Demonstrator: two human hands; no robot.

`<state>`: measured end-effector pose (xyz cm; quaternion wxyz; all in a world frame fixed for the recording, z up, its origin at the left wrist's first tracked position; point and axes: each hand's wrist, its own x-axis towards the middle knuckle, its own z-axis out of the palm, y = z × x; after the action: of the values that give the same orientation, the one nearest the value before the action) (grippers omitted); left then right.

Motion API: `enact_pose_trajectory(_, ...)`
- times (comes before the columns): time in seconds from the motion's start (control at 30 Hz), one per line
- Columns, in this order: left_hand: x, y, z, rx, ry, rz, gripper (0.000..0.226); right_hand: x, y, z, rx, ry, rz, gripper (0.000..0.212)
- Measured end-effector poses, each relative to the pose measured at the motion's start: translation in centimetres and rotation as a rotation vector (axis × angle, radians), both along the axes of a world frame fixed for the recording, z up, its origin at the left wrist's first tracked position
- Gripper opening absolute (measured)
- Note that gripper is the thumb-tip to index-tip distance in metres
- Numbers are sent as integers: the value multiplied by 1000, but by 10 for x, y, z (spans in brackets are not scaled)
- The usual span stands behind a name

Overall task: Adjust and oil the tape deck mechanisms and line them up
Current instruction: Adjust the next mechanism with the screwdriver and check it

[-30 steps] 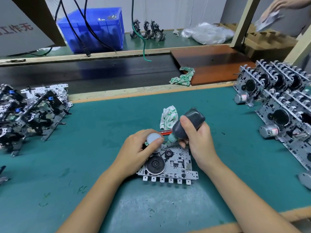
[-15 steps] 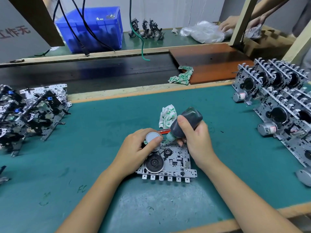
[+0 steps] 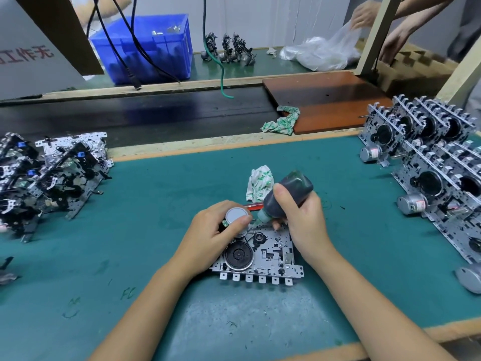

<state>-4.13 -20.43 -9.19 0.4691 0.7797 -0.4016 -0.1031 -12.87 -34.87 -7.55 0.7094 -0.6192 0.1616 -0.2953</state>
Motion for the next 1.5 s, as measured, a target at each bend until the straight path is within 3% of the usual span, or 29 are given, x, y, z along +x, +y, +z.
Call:
enact_pose_trajectory(0.17, -3, 1, 6, 44, -79, 55, 37, -3, -9, 10, 73, 0, -61, 34)
enact_pose_trajectory(0.23, -8, 0, 13, 86, -78, 193, 25, -5, -19, 17, 284, -87, -92, 36)
enact_pose_trajectory(0.3, -12, -2, 19, 67, 53, 307, 14, -6, -28, 24, 554, -212, -112, 33)
enact_pose_trajectory(0.33, -14, -4, 24, 20, 191, 341, 9, -6, -31, 28, 659, -268, -121, 29)
enact_pose_trajectory(0.4, -14, -6, 33, -180, 728, 280, 18, -5, -31, 36, 772, -339, -132, 27)
enact_pose_trajectory(0.47, -14, -7, 41, -463, 1428, -141, 34, -3, -23, 43, 786, -349, -105, 27)
enact_pose_trajectory(0.5, -18, -7, 45, -575, 1597, -284, 35, -2, -16, 47, 774, -338, -77, 24)
enact_pose_trajectory(0.53, -20, -6, 46, -661, 1667, -283, 34, -1, -7, 49, 753, -322, -45, 22)
enact_pose_trajectory(0.67, -20, -1, 27, -896, 1746, -212, 27, 9, 34, 45, 590, -181, -26, 38)
enact_pose_trajectory(0.77, -20, 0, 23, -913, 1636, -66, 62, 12, 51, 34, 532, -108, -67, 49)
enact_pose_trajectory(0.8, -17, 3, 23, -948, 1663, -112, 67, 13, 53, 31, 497, -88, -65, 46)
enact_pose_trajectory(0.83, -15, 2, 21, -1008, 1707, -257, 59, 13, 55, 30, 468, -76, -64, 41)
enact_pose_trajectory(0.9, -19, -2, 35, -981, 1682, -309, 11, 15, 56, 28, 448, -75, -74, 40)
enact_pose_trajectory(1.0, -21, -7, 26, -913, 1745, -109, 31, 17, 57, 25, 472, -50, -98, 42)
enact_pose_trajectory(1.1, -21, -10, 18, -997, 1737, -106, 31, 17, 57, 23, 497, -36, -98, 42)
enact_pose_trajectory(1.5, -22, -15, 16, -1000, 1691, -22, 38, 20, 55, 17, 437, -84, -85, 47)
